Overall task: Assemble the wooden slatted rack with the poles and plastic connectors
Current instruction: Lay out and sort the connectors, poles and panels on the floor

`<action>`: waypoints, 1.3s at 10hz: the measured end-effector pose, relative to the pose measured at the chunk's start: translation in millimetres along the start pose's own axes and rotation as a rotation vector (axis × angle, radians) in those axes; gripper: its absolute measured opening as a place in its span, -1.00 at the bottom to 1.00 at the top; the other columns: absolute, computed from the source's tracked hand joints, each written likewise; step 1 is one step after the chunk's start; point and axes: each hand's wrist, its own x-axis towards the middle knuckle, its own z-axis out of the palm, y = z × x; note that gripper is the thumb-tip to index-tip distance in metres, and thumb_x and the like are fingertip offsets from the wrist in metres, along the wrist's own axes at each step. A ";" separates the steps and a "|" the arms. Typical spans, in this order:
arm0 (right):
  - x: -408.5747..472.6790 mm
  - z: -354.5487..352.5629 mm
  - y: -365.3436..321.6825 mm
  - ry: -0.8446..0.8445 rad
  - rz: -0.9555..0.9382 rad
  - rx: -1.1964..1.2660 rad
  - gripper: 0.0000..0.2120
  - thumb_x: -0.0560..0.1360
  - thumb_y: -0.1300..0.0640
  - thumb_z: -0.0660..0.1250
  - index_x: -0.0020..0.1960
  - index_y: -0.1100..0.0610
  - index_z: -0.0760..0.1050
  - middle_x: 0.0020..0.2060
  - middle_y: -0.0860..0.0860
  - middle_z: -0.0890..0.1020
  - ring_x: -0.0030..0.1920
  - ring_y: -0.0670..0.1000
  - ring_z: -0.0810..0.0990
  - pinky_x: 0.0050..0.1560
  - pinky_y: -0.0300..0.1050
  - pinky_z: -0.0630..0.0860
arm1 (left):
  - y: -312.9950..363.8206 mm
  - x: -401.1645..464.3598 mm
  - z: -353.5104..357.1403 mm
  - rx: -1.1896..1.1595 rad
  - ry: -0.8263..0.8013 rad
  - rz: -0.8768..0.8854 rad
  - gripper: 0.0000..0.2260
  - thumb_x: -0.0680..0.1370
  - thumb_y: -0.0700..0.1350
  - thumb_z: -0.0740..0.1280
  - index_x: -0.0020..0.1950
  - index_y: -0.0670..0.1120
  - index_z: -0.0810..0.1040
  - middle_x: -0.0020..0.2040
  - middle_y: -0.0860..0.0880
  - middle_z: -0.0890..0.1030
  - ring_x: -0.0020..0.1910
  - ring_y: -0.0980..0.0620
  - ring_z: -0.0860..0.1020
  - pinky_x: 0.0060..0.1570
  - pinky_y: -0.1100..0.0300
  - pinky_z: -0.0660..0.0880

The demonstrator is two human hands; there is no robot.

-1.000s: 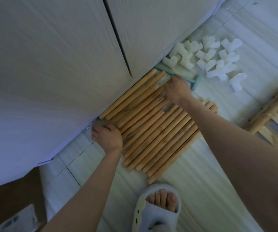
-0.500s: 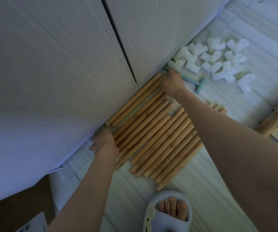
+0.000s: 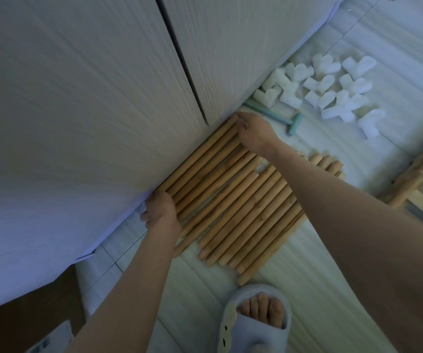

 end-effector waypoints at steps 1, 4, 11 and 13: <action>-16.1 -10.3 12.8 0.086 0.092 -0.110 -0.67 0.62 0.22 0.03 0.31 0.28 0.39 0.30 0.21 0.39 0.33 0.22 0.33 0.25 -0.07 0.29 | -17.8 7.8 -17.4 0.050 0.099 -0.043 -0.48 0.59 0.09 0.10 0.49 -0.12 0.19 0.49 -0.16 0.18 0.44 -0.18 0.21 0.42 -0.11 0.16; -44.6 -11.7 36.2 0.029 0.134 -0.190 -0.71 0.62 0.17 0.00 -0.09 0.28 0.44 -0.04 0.24 0.50 0.07 0.23 0.48 -0.06 -0.12 0.34 | -24.5 -22.7 -3.0 -0.164 0.004 -0.164 -0.42 0.55 0.02 0.14 0.53 -0.10 0.07 0.52 -0.11 0.13 0.45 -0.13 0.20 0.42 -0.08 0.19; -113.4 -47.3 120.3 0.224 0.418 0.038 -0.83 0.62 0.17 -0.02 -0.04 0.18 0.31 0.16 0.24 0.47 0.03 0.14 0.43 -0.07 -0.15 0.26 | -35.4 -120.5 -13.6 -0.064 -0.231 -0.223 -0.55 0.63 0.01 0.05 0.48 -0.15 0.23 0.41 -0.18 0.34 0.36 -0.15 0.34 0.35 -0.06 0.23; -114.5 -57.9 115.8 0.223 0.374 -0.080 -0.66 0.64 0.21 -0.04 0.34 0.29 0.31 0.39 0.22 0.31 0.40 0.20 0.25 0.34 -0.07 0.16 | -55.1 -142.5 -27.6 -0.043 -0.235 -0.369 -0.53 0.62 0.02 0.04 0.47 -0.19 0.22 0.45 -0.20 0.28 0.42 -0.17 0.26 0.42 -0.14 0.13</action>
